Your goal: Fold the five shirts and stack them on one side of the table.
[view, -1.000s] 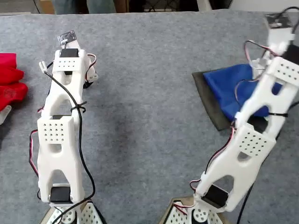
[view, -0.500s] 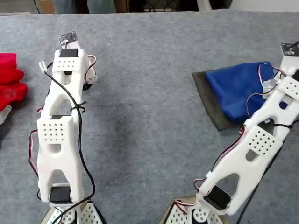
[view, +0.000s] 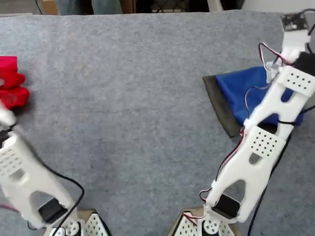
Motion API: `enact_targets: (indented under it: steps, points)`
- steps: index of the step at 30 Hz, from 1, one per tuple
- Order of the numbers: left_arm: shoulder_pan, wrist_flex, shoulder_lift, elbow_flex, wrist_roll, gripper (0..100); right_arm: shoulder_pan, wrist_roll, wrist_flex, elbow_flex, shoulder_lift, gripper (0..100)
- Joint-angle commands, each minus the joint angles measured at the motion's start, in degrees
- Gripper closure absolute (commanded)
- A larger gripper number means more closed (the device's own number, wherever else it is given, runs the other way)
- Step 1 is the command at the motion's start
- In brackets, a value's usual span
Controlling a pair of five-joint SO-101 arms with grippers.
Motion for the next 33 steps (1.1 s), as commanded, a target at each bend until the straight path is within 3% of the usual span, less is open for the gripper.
enact_targets:
  steps: [1,7,11,14,19,27,33]
  points:
    - [-10.68,-3.25,-0.88,-3.03,-4.75,79,-3.78,-0.62,0.35,-3.47,-6.81,95.2]
    - [-18.42,-19.69,3.34,-2.51,-3.87,79,-10.46,-0.7,0.44,-2.86,-7.96,95.2]
    - [-16.66,-29.27,10.9,1.19,-3.87,79,-13.36,-4.75,0.44,-2.68,-7.87,95.2]
    - [-14.99,-31.3,15.74,1.19,-3.96,81,-15.03,-5.89,0.44,-2.68,-7.78,95.2]
    - [-13.93,-28.48,16.09,-6.2,-3.87,98,-15.47,-5.8,0.53,-2.77,-7.96,95.2]
    - [-7.87,-10.9,15.91,-29.32,-3.87,97,-15.21,-5.8,0.79,-3.3,-8.22,95.2]
    - [0.92,-1.49,8.18,-29.05,-3.87,97,-15.21,-5.8,0.79,-3.3,-8.22,95.2]
